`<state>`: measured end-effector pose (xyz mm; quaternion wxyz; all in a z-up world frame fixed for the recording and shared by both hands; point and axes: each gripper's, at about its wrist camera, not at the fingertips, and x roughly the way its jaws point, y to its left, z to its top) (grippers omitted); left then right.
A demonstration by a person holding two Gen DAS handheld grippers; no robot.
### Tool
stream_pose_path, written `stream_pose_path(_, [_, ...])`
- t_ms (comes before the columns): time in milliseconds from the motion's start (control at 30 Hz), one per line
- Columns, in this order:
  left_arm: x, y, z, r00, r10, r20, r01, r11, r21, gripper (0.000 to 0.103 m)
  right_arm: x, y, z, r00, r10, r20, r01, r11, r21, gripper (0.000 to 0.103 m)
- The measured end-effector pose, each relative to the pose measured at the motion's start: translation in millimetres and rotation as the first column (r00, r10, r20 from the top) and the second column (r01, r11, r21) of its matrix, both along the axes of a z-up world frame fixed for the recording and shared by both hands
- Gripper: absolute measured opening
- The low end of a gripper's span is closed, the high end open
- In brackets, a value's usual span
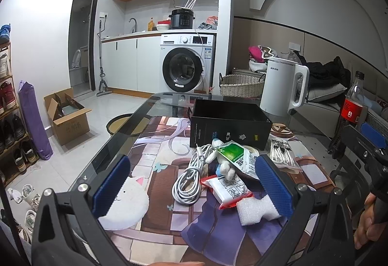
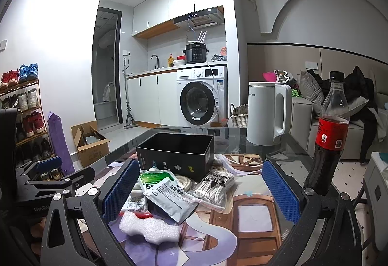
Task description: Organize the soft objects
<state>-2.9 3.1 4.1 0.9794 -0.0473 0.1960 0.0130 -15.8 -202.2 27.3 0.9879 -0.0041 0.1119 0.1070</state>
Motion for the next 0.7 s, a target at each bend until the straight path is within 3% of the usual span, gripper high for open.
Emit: stream_pose_path(700, [-3.2,2.8,1.8,1.000,0.004,0.013,-0.004,1.000,-0.001,0.103,-1.7,2.5,-0.3,1.000,0.007,-0.002,-0.007,1.000,0.000,0.103])
